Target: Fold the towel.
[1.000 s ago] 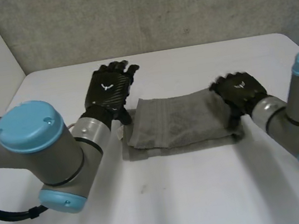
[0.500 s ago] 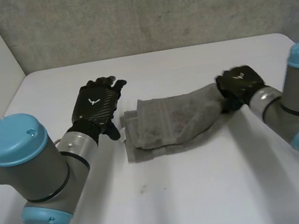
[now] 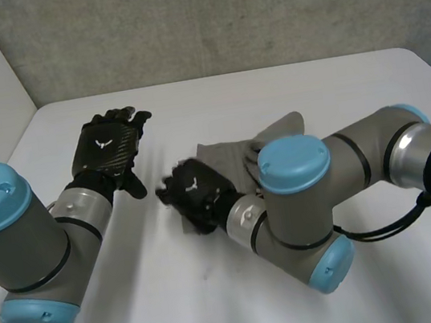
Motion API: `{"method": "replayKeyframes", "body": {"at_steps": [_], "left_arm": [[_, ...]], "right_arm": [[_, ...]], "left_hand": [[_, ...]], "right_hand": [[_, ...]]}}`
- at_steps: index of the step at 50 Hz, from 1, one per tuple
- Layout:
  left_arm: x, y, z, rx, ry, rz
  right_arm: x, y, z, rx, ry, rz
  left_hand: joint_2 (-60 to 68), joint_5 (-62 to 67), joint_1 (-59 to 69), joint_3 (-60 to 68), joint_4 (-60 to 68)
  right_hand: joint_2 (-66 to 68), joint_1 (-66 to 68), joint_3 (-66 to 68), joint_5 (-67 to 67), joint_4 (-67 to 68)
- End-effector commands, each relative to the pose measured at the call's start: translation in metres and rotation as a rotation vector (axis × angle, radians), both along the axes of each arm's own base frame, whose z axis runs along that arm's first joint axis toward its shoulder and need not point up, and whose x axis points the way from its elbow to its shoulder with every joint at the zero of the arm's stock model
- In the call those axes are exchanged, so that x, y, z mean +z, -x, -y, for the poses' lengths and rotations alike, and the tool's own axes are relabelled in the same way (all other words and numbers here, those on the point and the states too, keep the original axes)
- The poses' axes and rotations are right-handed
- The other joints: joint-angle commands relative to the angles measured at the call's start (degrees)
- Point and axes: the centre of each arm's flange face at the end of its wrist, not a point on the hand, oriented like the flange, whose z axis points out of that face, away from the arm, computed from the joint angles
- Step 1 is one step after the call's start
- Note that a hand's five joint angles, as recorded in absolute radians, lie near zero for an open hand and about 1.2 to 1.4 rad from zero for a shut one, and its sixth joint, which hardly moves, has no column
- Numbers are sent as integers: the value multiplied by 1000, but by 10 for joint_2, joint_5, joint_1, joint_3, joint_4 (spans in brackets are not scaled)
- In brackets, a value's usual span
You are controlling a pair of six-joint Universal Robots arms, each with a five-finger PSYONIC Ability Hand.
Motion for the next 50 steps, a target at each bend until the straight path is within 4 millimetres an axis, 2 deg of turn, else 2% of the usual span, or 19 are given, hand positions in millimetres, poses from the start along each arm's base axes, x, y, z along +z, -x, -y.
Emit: {"method": "replayKeyframes", "body": {"at_steps": [1,3,4,5,6,8,9,11,14,16,24,26,30,34,38,45,50], "left_arm": [[5,6,2,-12,23,-11],[7,8,3,-17,31,-15],[7,8,3,-17,31,-15],[8,9,3,-19,33,-16],[8,9,3,-19,33,-16],[8,11,0,-28,33,-16],[8,11,0,-28,33,-16],[5,13,-4,-37,24,-12],[4,13,-4,-37,20,-10],[1,12,-5,-37,14,-6],[-4,12,-5,-39,1,0],[-5,12,-6,-37,-4,3],[-8,11,-8,-39,-14,8],[-11,10,-8,-40,-22,12],[-15,11,-7,-40,-28,16],[-18,11,-8,-42,-38,21],[-20,11,-8,-42,-43,22]], "right_arm": [[49,13,16,-137,-26,139],[66,36,40,-250,-39,184],[66,36,40,-251,-39,184],[73,50,53,-314,-39,203],[73,50,53,-315,-39,203],[75,74,71,-420,-44,201],[75,75,72,-421,-44,201],[63,92,84,-492,-69,168],[56,100,88,-518,-90,149],[42,114,97,-557,-131,121],[34,123,116,-610,-211,192],[28,132,123,-647,-237,196],[19,145,123,-685,-270,162],[1,159,114,-710,-331,103],[-8,165,107,-707,-340,58],[-25,185,111,-710,-265,-26],[-30,186,113,-702,-225,-48]], "left_hand": [[11,-4,7,10,10],[11,-4,7,10,10],[11,-4,7,10,10],[11,-4,7,10,10],[11,-4,7,10,10],[11,-4,7,10,10],[11,-4,7,10,10],[11,-4,7,10,10],[11,-4,7,10,10],[11,-4,7,10,10],[12,-2,9,11,12],[12,-2,9,11,12],[12,-2,9,11,12],[12,-2,9,11,12],[12,-2,9,11,12],[12,-2,9,11,12],[12,-2,9,11,12]], "right_hand": [[-209,-139,-229,-236,-230],[-209,-139,-229,-236,-230],[-209,-139,-229,-236,-230],[-201,-132,-221,-228,-223],[-201,-132,-221,-228,-223],[-168,-98,-188,-194,-189],[-167,-98,-187,-194,-189],[-136,-66,-156,-163,-157],[-127,-58,-147,-154,-149],[-89,-19,-109,-116,-110],[1,70,-19,-26,-21],[18,87,-2,-9,-4],[33,102,13,6,11],[36,106,16,9,14],[34,104,14,8,13],[44,114,24,18,23],[123,193,103,96,102]]}}
